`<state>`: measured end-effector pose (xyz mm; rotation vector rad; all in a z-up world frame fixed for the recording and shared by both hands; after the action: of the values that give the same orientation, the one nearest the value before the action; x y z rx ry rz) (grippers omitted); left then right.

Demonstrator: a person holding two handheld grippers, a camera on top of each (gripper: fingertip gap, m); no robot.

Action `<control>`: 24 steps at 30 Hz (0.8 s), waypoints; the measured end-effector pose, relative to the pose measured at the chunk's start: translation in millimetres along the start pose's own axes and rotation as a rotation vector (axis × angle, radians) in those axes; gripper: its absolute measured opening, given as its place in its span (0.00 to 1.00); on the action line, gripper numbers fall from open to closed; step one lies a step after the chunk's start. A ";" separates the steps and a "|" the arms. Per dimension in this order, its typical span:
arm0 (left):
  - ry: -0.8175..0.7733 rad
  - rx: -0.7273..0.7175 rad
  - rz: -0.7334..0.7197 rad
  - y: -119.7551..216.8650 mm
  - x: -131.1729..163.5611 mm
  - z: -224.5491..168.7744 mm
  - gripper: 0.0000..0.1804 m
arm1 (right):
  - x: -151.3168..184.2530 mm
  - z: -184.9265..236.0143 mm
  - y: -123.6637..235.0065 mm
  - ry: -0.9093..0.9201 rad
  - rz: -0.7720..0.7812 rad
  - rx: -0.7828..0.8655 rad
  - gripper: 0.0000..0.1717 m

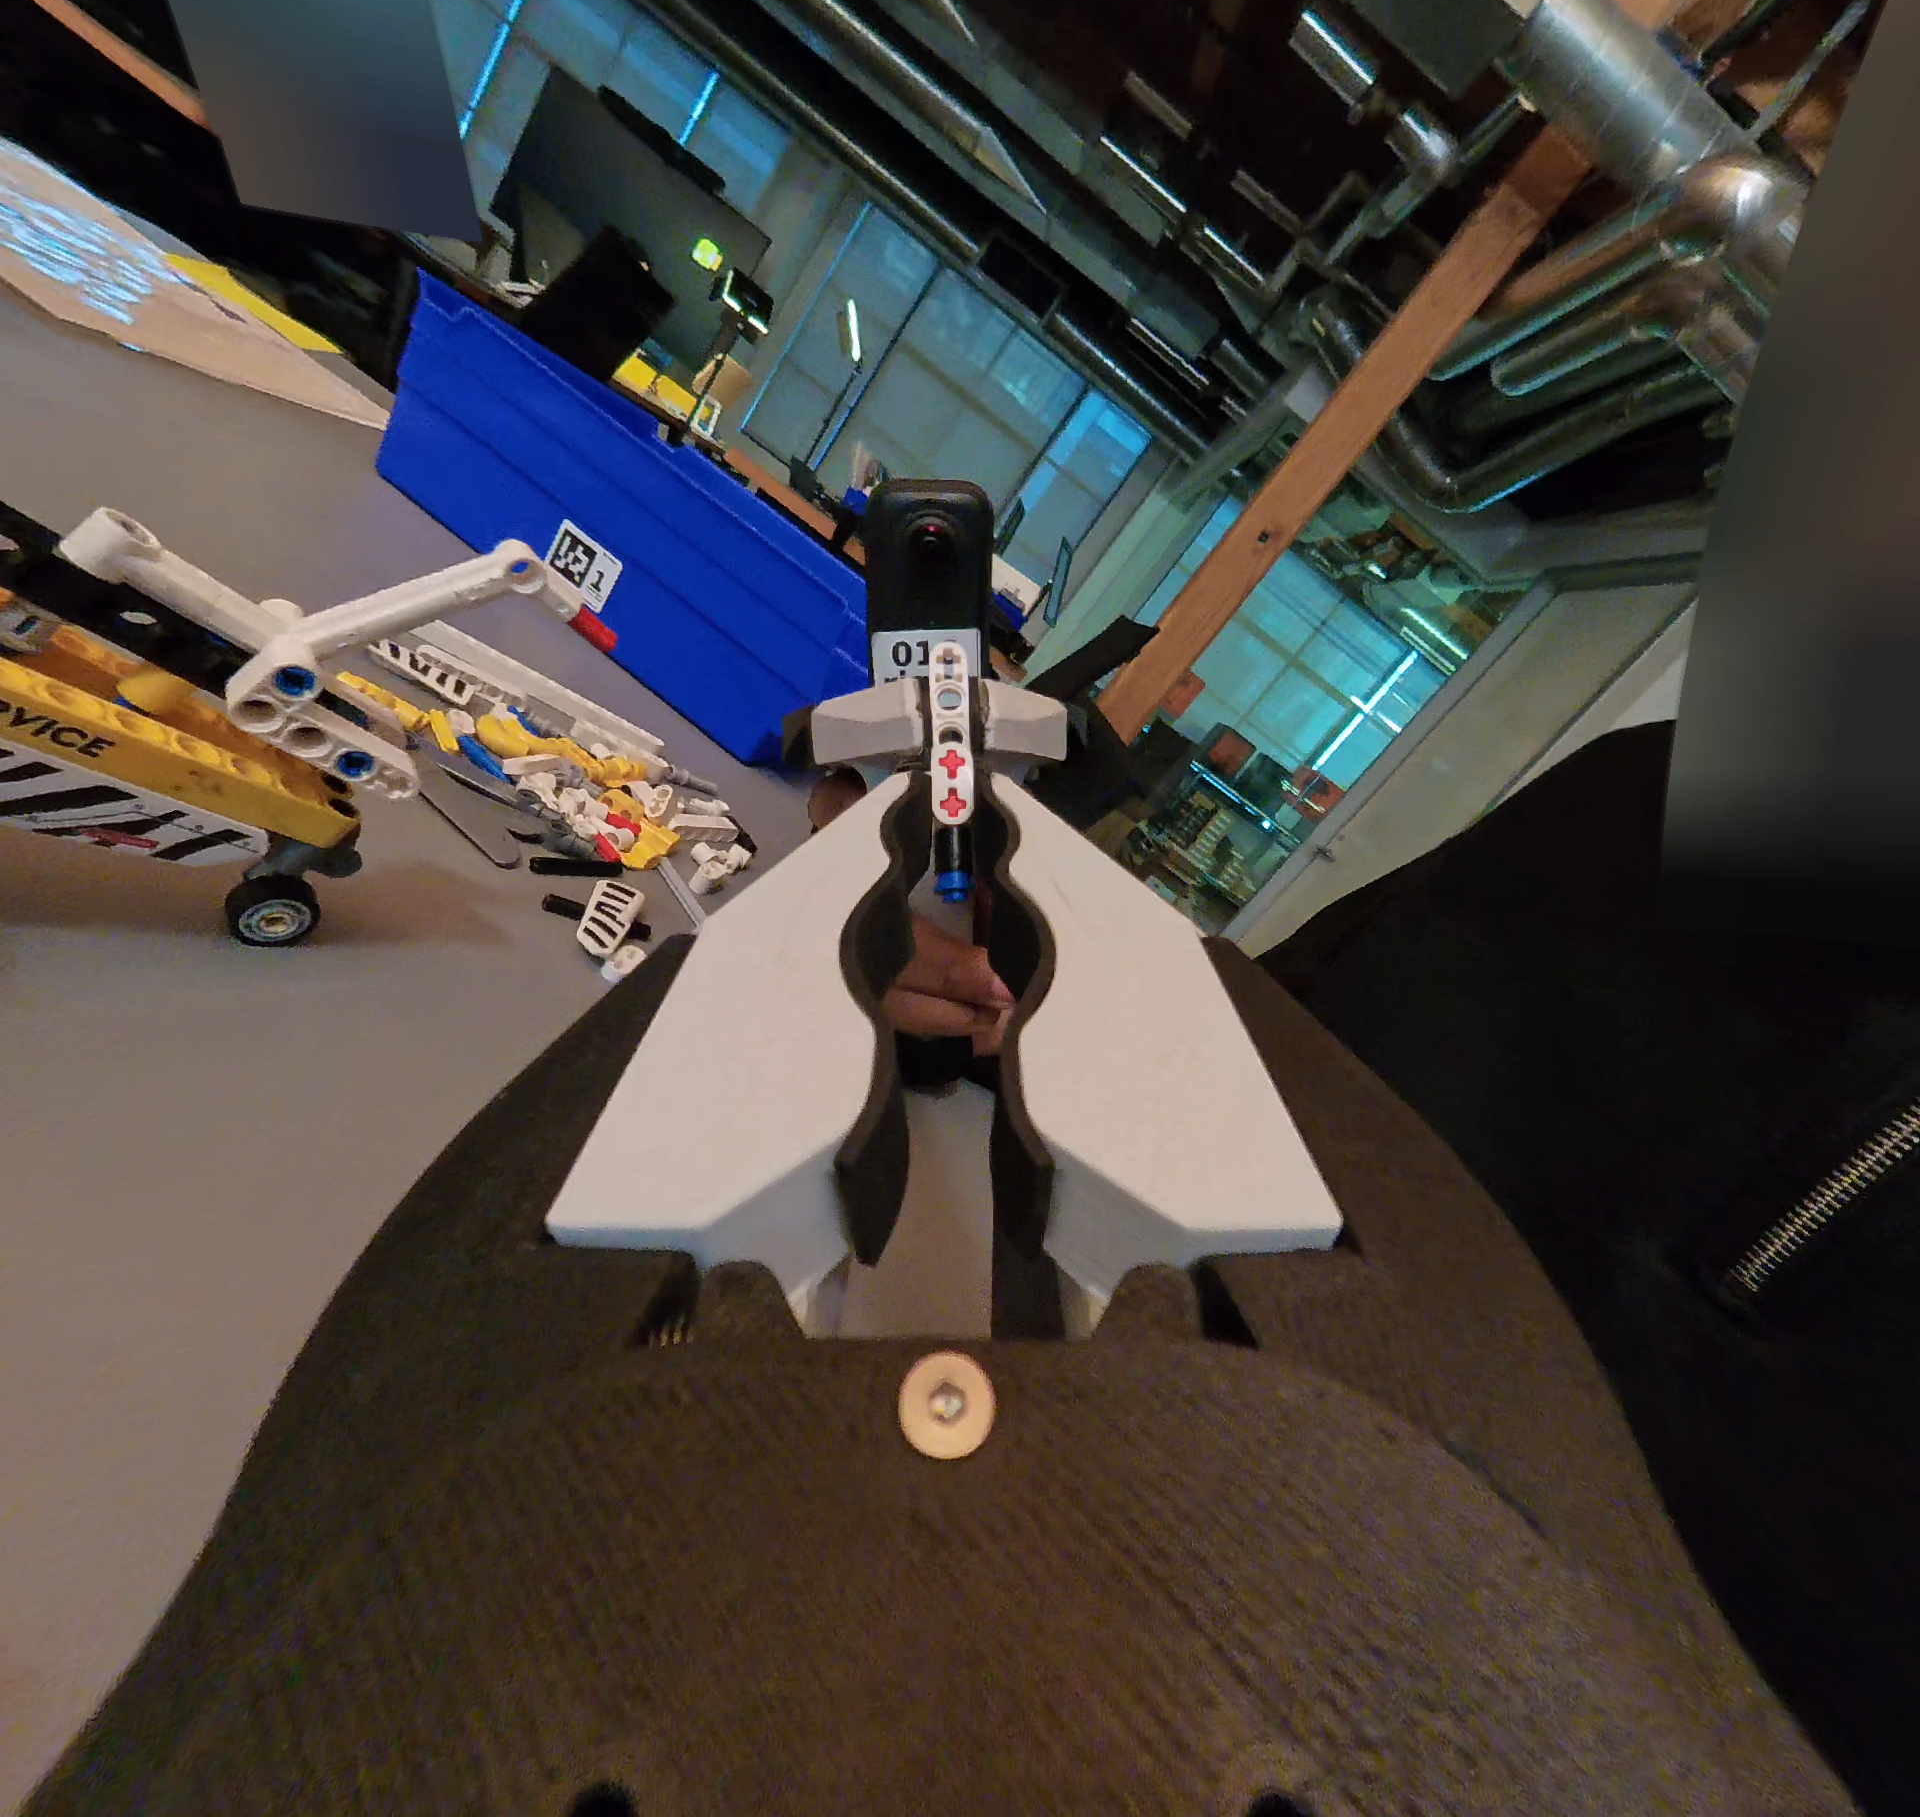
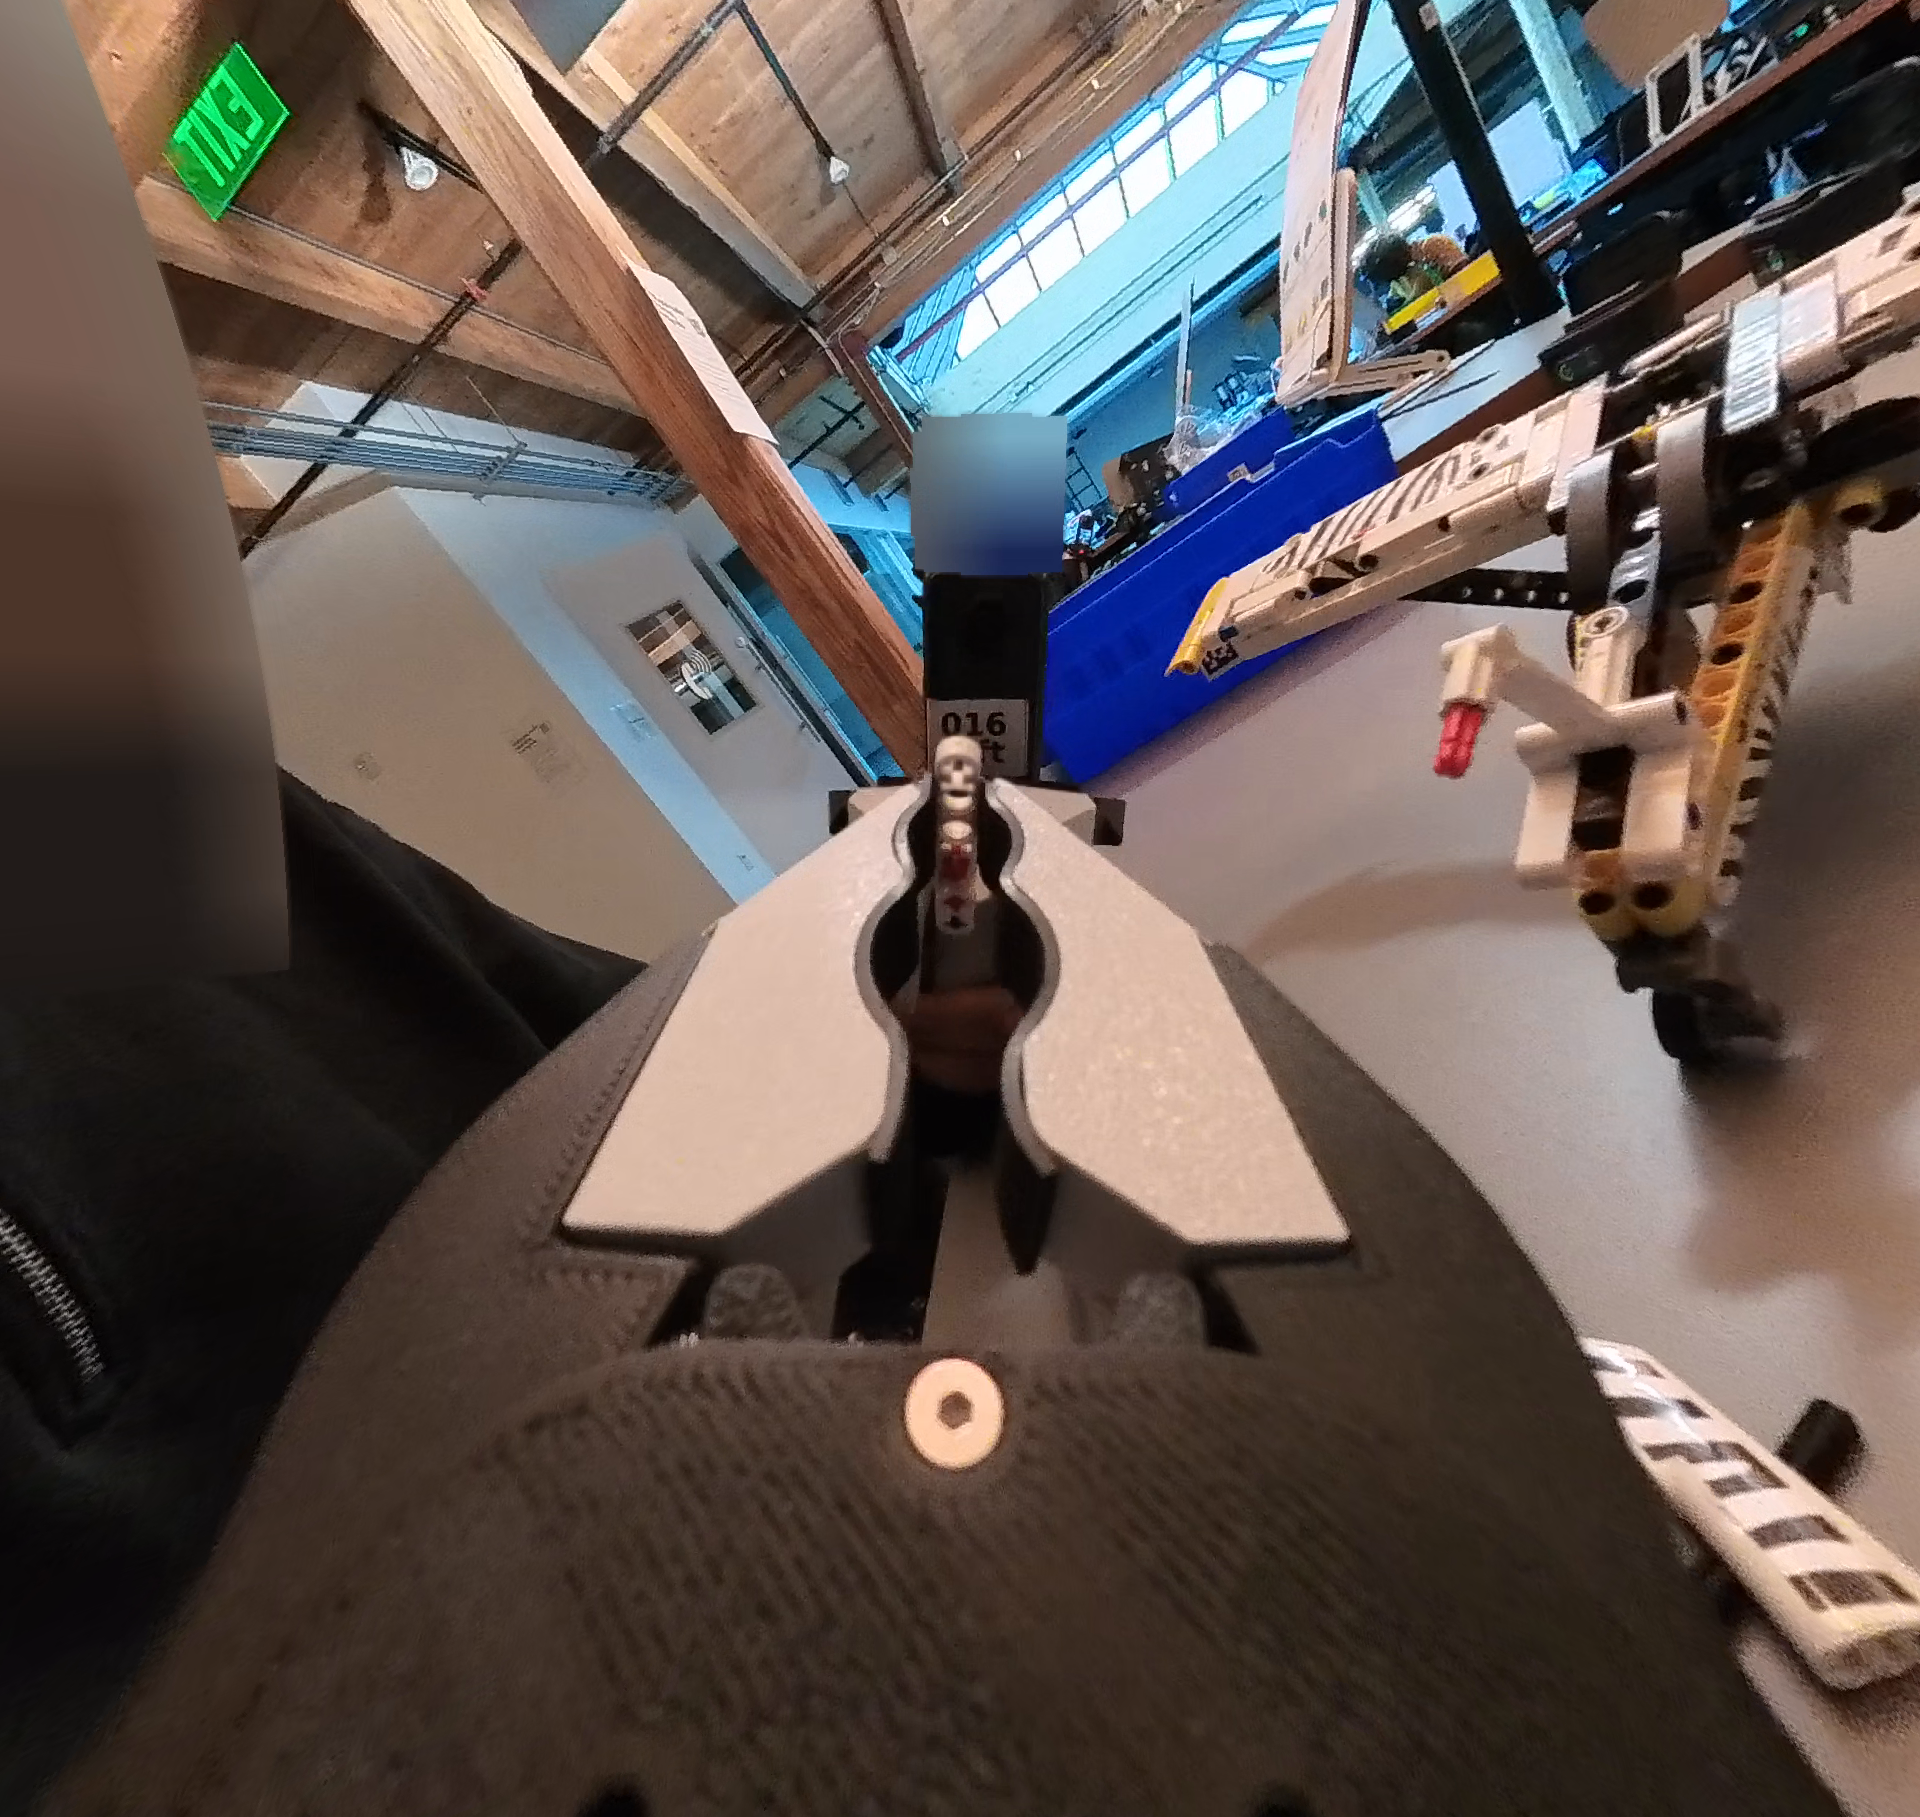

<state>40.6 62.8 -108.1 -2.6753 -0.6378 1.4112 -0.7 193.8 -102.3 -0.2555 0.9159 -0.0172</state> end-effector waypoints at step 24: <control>0.011 0.005 -0.061 1.5 -1.9 -1.5 0.01 | -1.6 -3.3 0.2 -0.067 0.038 -0.076 0.03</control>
<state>41.4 60.9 -106.2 -2.6342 -0.7070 1.3809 -4.3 193.5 -103.0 -0.3080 0.8556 0.0608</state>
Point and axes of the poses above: each gripper's, where its closed fingertips meet, y back along the fingers, x out of its underside, z = x × y across the jaws, the point moved 8 cm from there along y, back along the fingers, and after that the axes turned 2 degrees about x, right-handed, at the moved point
